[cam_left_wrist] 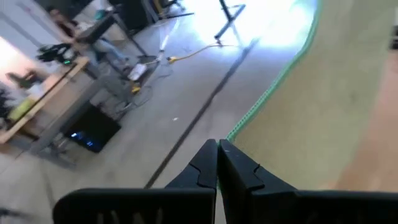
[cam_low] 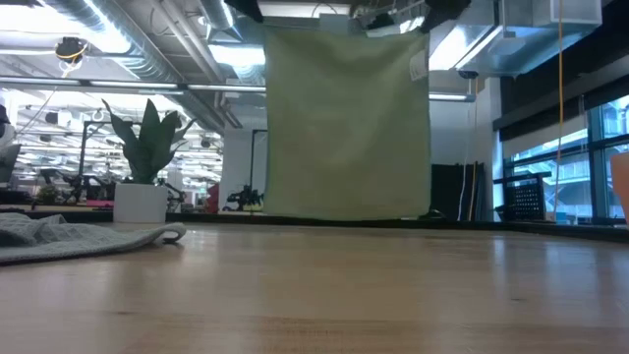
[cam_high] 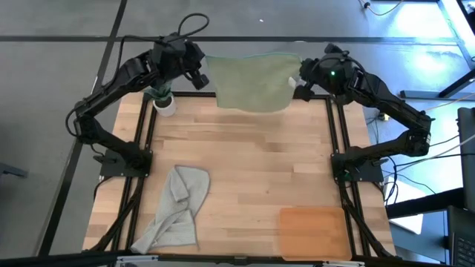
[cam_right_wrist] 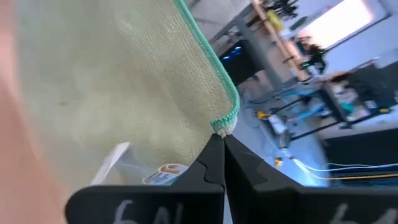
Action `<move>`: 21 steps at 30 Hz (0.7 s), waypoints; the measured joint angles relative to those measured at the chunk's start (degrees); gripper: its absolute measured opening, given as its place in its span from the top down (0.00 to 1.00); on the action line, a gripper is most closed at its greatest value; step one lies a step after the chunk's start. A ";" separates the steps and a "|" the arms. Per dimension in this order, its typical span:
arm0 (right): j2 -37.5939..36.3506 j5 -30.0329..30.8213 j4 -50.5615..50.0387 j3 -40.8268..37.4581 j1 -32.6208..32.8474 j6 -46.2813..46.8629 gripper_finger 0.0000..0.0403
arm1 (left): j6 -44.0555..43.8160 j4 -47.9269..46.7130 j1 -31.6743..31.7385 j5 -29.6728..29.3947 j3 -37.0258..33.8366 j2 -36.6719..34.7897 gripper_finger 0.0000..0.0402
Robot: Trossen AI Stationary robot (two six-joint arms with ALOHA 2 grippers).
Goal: Roll microfiber towels into tight, uniform cylinder then place into a basket
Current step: Fold the green microfiber cloth
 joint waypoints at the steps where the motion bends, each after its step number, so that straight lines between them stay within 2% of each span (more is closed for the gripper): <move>1: 0.00 -1.03 -0.94 0.00 0.03 0.51 1.00 | 0.04 -0.82 -0.03 0.82 0.01 -0.05 1.00; 8: 0.00 -6.42 -11.41 0.00 1.04 8.19 1.00 | -3.30 -13.66 -2.58 2.85 -0.02 0.35 1.00; 21: -0.12 -7.79 -21.40 -0.79 8.06 16.75 1.00 | -12.05 -22.70 -10.47 8.60 -0.02 0.31 1.00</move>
